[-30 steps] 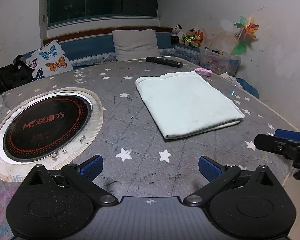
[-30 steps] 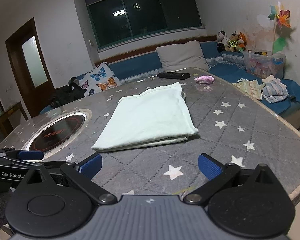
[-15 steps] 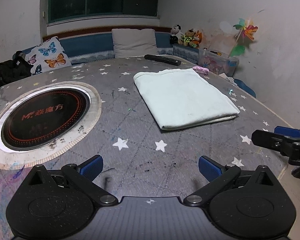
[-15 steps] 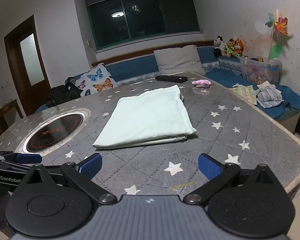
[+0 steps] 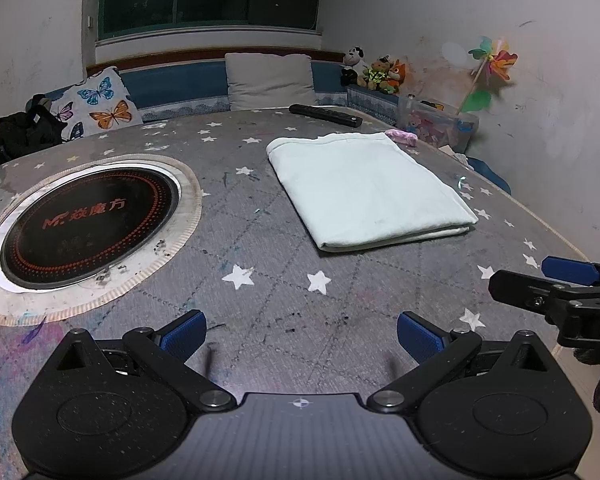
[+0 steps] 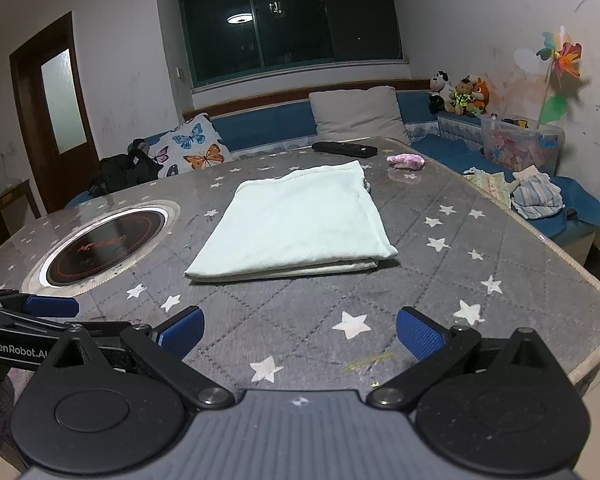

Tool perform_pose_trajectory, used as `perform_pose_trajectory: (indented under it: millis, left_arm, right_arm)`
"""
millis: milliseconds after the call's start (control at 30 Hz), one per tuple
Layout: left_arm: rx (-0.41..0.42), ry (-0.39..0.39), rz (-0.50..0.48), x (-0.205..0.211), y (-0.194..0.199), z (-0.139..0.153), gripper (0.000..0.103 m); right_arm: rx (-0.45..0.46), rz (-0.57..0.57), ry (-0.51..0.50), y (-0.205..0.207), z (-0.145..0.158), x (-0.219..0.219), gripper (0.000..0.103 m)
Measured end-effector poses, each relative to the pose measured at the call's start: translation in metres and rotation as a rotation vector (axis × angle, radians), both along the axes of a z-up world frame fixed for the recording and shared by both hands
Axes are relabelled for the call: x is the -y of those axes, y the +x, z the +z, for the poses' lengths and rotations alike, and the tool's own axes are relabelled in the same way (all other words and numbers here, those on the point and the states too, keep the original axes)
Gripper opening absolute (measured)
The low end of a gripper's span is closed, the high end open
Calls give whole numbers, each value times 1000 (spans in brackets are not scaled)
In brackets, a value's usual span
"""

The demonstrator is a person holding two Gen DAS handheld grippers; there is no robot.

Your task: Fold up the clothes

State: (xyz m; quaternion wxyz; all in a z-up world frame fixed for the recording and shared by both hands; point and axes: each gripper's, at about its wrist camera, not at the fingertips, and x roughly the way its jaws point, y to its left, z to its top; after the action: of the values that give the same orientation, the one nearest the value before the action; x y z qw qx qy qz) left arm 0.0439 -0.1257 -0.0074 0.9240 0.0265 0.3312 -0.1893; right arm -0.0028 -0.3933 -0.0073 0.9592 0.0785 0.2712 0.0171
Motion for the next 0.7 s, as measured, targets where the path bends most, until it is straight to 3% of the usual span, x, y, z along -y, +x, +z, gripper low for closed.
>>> perform_pose_trajectory:
  millis: [700]
  left_arm:
    - [-15, 7, -12, 7, 7, -4, 103]
  right_arm:
    - [-15, -2, -11, 9, -4, -3, 103]
